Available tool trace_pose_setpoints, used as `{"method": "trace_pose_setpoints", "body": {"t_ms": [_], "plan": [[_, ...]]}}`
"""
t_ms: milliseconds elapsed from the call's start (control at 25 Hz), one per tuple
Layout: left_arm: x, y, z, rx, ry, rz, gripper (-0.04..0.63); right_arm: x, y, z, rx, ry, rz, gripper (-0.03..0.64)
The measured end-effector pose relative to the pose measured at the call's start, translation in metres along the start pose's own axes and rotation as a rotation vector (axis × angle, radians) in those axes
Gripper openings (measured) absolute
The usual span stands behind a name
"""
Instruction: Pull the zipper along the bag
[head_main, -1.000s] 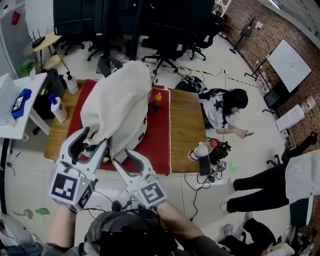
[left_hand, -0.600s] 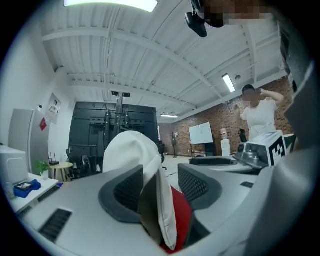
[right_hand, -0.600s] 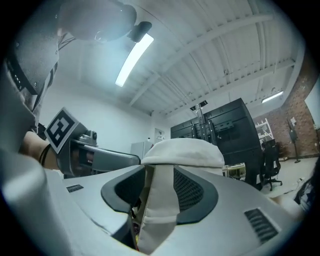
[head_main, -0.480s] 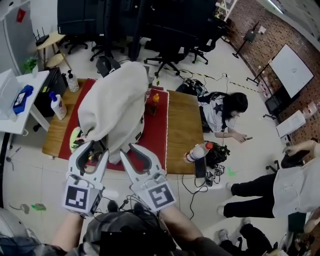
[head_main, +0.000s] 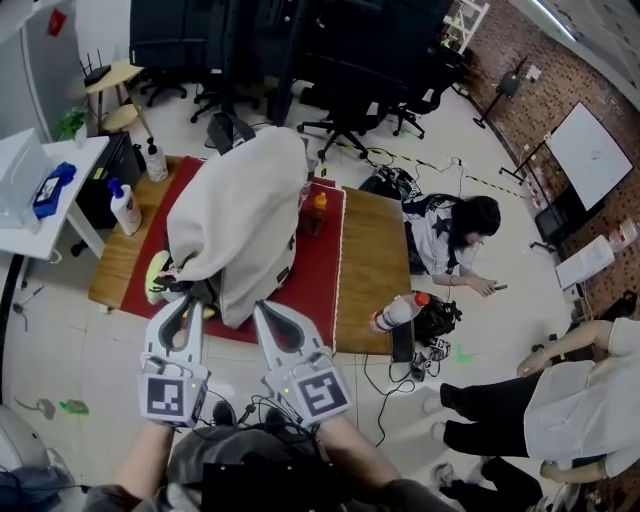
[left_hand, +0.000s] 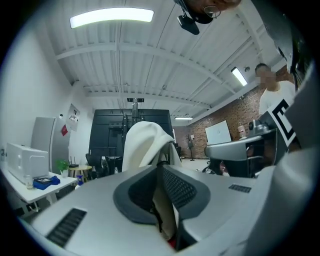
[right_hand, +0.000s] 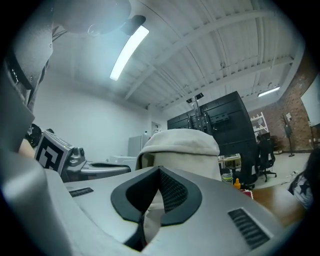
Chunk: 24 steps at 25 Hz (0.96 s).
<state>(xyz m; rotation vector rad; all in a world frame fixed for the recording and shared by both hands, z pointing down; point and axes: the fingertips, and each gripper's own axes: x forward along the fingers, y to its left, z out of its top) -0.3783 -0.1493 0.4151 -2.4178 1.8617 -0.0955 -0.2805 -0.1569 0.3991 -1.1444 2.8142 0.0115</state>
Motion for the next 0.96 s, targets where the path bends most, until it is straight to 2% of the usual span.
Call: {"method": "trace_pose_setpoints", "body": {"t_ms": [240,320,480,960], "plan": [[-0.003,-0.001,0.0,-0.009,-0.004,-0.014,0.063,0.002,0.009,-0.002,-0.037,0.013,0.012,0.009],[-0.003,-0.001,0.003,-0.009,-0.011,-0.01,0.036,0.001,0.01,-0.001,-0.036,0.021,0.014,0.008],[-0.004,-0.001,0.005,-0.013,-0.011,-0.009,0.028,-0.001,0.012,-0.002,-0.028,0.03,0.012,0.008],[-0.009,-0.005,0.004,-0.008,0.006,-0.039,0.026,-0.001,0.017,-0.003,-0.039,0.033,0.022,0.009]]}}
